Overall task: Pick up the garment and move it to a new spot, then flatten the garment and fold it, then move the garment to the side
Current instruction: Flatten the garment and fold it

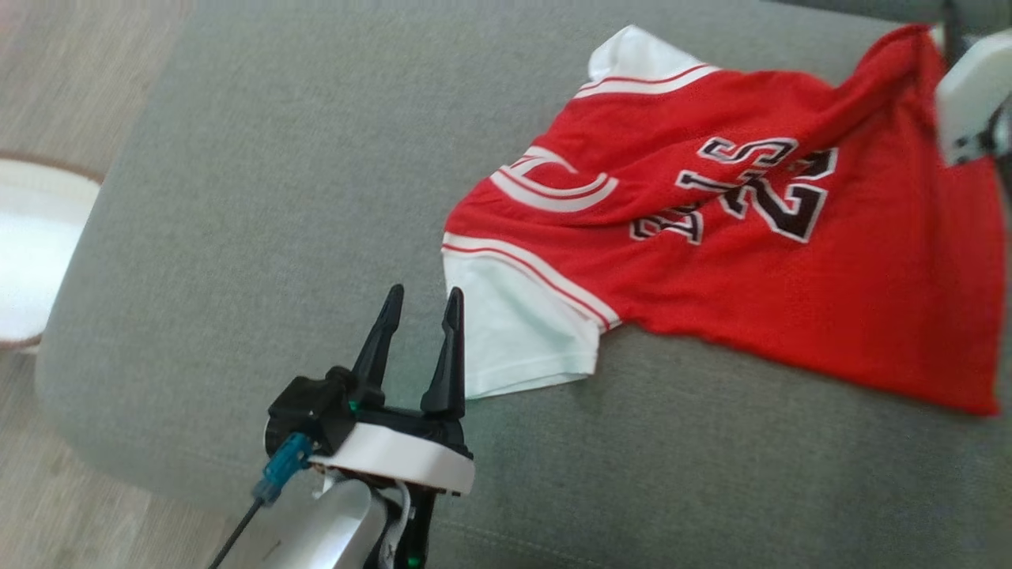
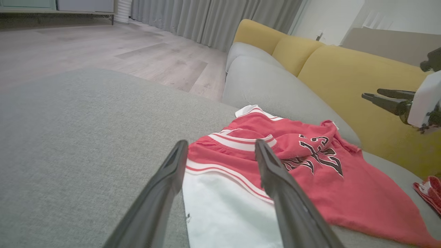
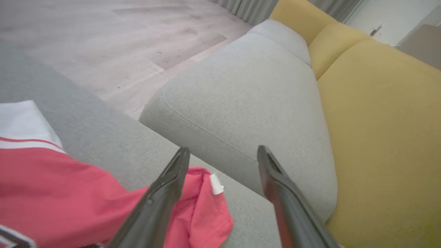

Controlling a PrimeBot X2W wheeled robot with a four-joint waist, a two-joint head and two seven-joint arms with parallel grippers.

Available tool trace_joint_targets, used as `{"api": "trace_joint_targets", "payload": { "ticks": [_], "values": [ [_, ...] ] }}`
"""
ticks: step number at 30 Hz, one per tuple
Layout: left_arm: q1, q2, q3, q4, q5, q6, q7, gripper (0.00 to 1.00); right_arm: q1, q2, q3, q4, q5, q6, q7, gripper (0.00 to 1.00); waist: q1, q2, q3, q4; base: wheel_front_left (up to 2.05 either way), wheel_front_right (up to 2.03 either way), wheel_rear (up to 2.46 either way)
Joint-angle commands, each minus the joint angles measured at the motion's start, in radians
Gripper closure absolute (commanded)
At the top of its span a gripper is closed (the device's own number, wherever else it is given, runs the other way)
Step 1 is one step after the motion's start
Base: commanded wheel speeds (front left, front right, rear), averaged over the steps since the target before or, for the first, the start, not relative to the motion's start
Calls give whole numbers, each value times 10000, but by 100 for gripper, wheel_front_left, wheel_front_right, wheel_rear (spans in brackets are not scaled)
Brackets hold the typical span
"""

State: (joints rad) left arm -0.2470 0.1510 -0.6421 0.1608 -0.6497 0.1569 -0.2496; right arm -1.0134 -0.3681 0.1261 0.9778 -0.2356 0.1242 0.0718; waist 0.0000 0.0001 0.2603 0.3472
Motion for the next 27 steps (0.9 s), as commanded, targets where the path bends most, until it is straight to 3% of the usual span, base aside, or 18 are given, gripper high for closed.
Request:
{"api": "trace_joint_targets", "payload": {
  "ticks": [1, 14, 27],
  "values": [
    [-149, 138, 415, -192, 102, -33, -122, 0, 165, 271, -70, -200, 227, 65, -292, 0, 0, -1, -416, -348, 0, 0, 0],
    [765, 901, 882, 143, -159, 228, -46, 0, 3094, 1740, -1246, -1008, 1926, 65, -2712, 0, 0, -1, -2435, -1694, 0, 0, 0],
    [1752, 1352, 1093, 239, -411, 581, 76, 0, 7705, 3104, -2386, -5061, 1857, 65, -3141, 0, 0, -1, -3249, -2193, 0, 0, 0]
  ]
}}
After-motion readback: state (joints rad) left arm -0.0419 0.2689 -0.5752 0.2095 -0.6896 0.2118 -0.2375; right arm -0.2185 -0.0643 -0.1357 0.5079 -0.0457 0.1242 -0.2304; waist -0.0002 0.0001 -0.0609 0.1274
